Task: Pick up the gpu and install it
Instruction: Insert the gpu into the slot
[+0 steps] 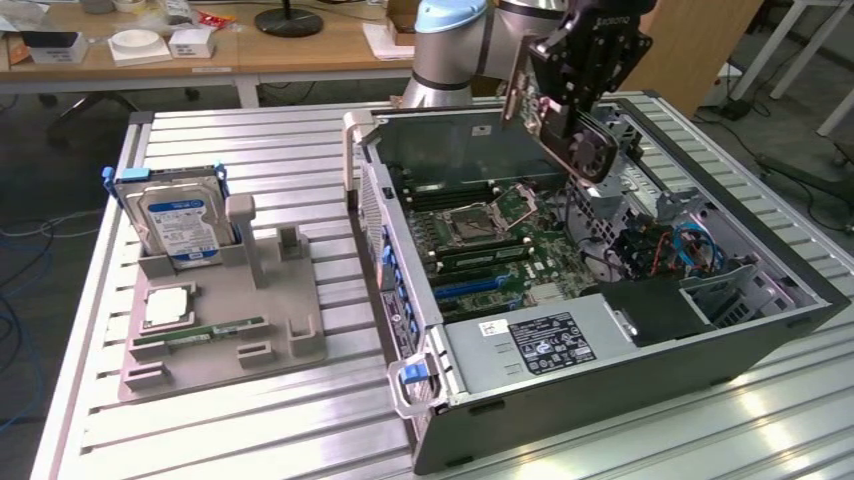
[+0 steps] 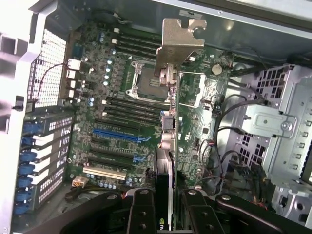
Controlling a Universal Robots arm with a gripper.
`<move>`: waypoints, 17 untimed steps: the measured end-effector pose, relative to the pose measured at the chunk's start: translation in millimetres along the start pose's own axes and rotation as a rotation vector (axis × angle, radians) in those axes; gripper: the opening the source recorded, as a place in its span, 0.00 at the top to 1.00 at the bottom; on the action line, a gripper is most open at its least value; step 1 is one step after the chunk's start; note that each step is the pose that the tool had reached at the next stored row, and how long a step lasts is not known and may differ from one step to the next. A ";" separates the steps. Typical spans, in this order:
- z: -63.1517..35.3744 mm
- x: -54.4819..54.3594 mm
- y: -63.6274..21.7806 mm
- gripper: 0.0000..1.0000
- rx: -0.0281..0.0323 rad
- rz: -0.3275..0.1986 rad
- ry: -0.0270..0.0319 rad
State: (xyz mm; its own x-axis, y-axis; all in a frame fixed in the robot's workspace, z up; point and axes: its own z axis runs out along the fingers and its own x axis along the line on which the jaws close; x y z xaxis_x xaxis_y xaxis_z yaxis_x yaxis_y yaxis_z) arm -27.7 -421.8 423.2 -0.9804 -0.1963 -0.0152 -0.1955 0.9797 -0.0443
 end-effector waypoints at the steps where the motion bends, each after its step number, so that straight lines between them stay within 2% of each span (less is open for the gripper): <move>1: 0.0 0.0 0.0 0.74 -0.0001 -0.012 -0.0005; 17: 0.0 0.3 -0.2 0.74 -0.0027 -0.181 -0.0080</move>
State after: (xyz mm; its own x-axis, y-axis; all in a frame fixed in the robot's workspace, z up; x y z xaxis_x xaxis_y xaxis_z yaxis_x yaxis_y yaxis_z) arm -27.9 -422.1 423.2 -0.9292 -0.3693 -0.0152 -0.3684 0.9286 -0.0443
